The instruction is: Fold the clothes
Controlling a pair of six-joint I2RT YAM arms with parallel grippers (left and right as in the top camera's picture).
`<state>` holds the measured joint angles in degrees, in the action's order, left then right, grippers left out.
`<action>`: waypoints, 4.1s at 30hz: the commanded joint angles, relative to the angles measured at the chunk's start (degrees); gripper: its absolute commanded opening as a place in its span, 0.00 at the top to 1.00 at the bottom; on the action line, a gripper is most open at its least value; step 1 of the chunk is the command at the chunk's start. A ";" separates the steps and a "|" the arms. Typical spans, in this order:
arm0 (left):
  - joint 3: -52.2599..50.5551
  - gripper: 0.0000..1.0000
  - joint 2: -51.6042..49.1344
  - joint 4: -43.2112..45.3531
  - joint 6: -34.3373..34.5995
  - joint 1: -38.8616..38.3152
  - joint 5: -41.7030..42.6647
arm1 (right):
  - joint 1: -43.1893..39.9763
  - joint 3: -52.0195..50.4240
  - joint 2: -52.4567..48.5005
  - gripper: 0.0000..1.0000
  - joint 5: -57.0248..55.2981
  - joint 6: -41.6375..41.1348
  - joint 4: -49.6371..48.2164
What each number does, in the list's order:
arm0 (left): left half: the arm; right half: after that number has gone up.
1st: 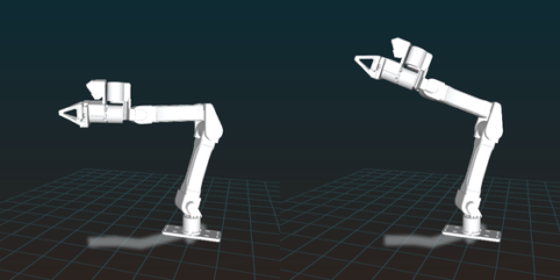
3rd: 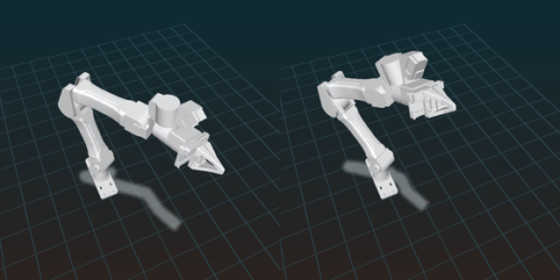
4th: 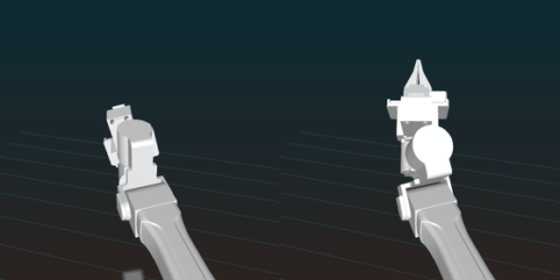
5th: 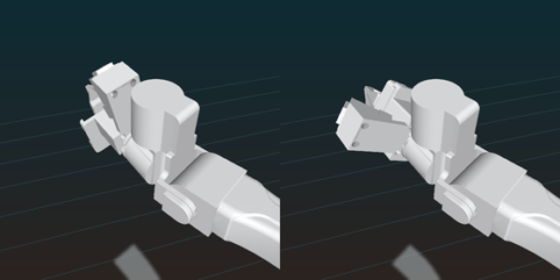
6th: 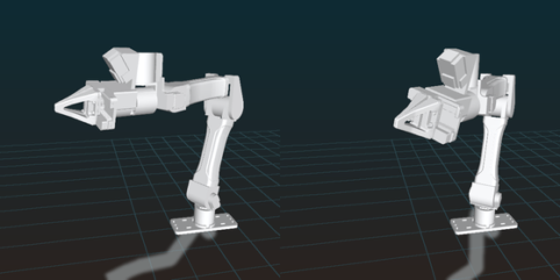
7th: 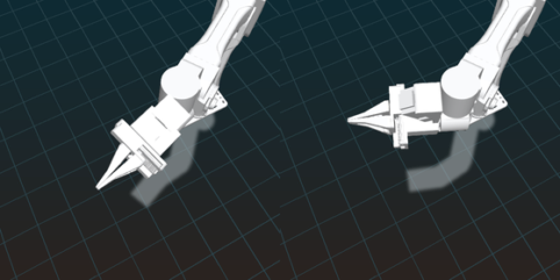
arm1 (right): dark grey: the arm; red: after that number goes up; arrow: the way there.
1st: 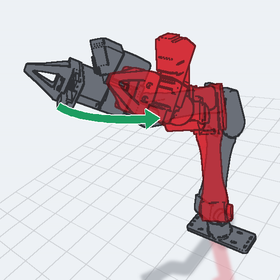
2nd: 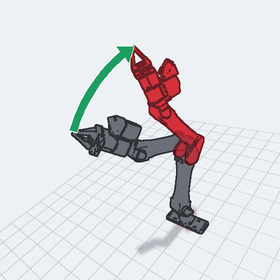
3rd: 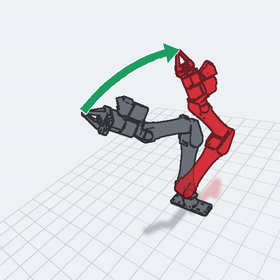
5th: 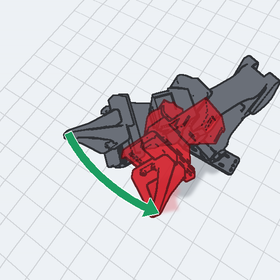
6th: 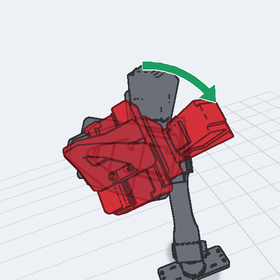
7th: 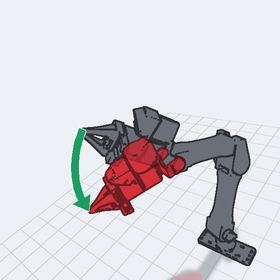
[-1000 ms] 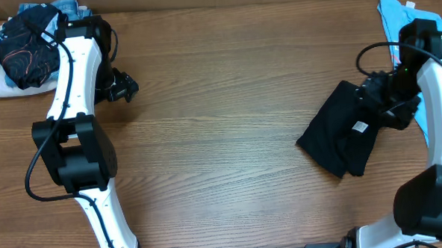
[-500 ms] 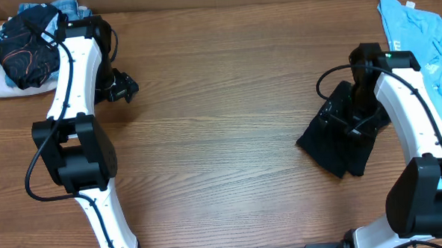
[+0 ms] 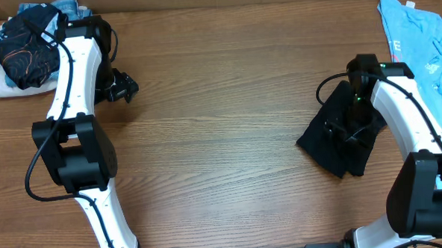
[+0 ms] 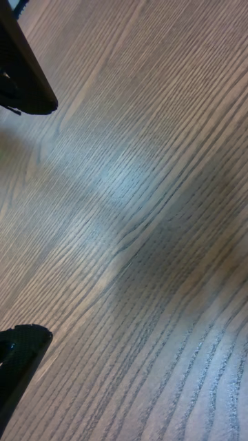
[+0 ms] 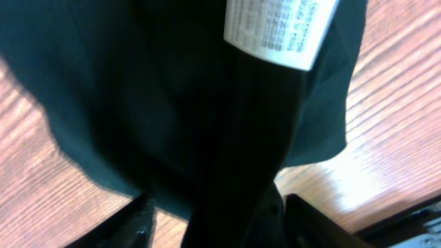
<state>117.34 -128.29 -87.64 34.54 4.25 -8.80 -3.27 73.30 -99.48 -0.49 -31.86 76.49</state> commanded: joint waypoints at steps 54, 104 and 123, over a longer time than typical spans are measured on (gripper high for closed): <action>-0.31 0.00 0.15 0.13 -0.26 0.24 0.07 | -16.61 11.87 0.79 0.14 5.84 14.01 -3.63; -0.31 0.00 0.15 0.31 -0.31 0.24 0.02 | -16.76 8.92 -3.50 0.93 -0.72 10.38 -7.87; -0.31 0.00 0.15 0.33 -0.31 0.24 0.02 | -18.62 3.58 -3.50 0.56 -14.05 -6.01 -2.16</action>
<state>117.34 -128.29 -87.20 34.54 4.25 -8.78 -21.08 77.54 -103.26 -12.95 -33.06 73.10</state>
